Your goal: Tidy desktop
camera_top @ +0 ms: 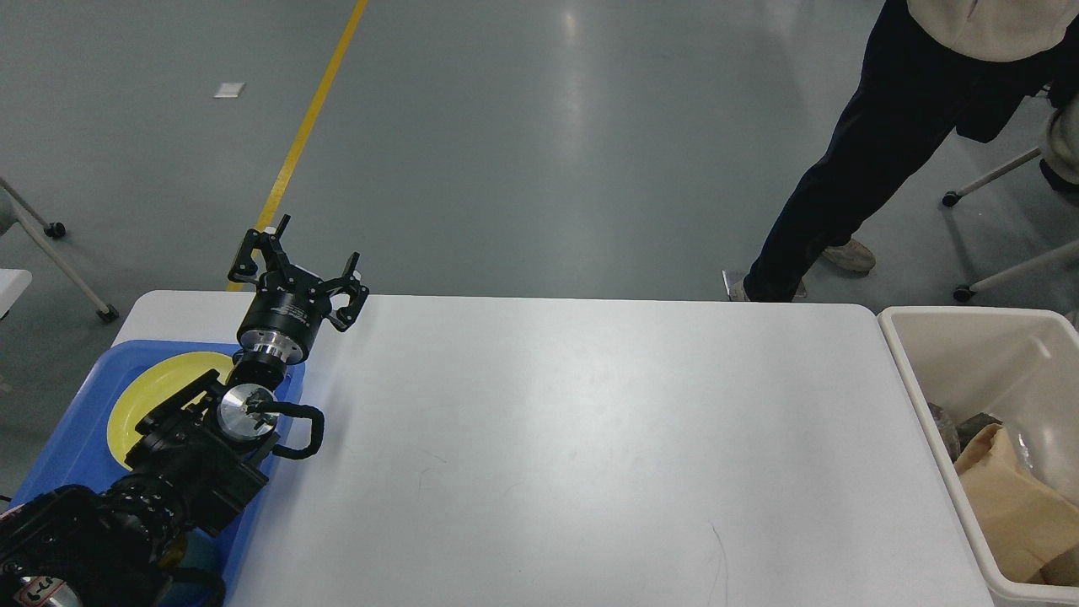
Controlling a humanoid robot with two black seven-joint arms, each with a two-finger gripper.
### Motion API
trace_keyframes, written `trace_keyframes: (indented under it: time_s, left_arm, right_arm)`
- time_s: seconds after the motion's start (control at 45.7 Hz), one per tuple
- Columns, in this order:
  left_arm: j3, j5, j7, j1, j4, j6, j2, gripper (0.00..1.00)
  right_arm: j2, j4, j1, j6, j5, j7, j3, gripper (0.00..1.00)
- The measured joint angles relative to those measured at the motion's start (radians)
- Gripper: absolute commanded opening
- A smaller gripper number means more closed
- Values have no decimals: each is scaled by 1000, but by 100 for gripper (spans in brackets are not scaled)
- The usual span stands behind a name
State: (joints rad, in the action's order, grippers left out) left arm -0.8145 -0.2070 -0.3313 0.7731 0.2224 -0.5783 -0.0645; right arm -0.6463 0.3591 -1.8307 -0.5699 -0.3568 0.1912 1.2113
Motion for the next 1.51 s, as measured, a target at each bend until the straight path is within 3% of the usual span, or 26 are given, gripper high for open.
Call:
trace_keyframes:
  time_s: [0.153, 0.241, 0.481, 0.744, 0.766, 0.831, 0.853, 0.897, 0.984, 1.509]
  left_arm:
    - [0, 0, 0, 0, 0, 0, 0, 97]
    - [0, 0, 0, 0, 0, 0, 0, 97]
    - [0, 0, 0, 0, 0, 0, 0, 97]
    - [0, 0, 0, 0, 0, 0, 0, 97]
    - [0, 0, 0, 0, 0, 0, 0, 97]
    - [0, 0, 0, 0, 0, 0, 0, 97]
    - [0, 0, 0, 0, 0, 0, 0, 97]
    - [0, 0, 0, 0, 0, 0, 0, 97]
    - [0, 0, 0, 0, 0, 0, 0, 97]
    - [0, 0, 0, 0, 0, 0, 0, 97]
  right_arm:
    - [-58, -18, 154, 333, 1, -3, -15, 0]
    - [-66, -63, 259, 438, 1, -7, -45, 0]
    - [-31, -213, 700, 503, 19, -12, -252, 0]
    - [172, -386, 1096, 523, 28, -15, -477, 0]
    - [182, -395, 1107, 523, 28, -15, -487, 13]
    - [200, -409, 1127, 523, 28, -15, -505, 69]
    - [202, -411, 1130, 523, 28, -15, -509, 80]
    - [203, -412, 1131, 523, 29, -15, -511, 91]
    - [200, -413, 1122, 523, 28, -15, -513, 99]
    - [244, -412, 1111, 517, 29, -14, -514, 100]
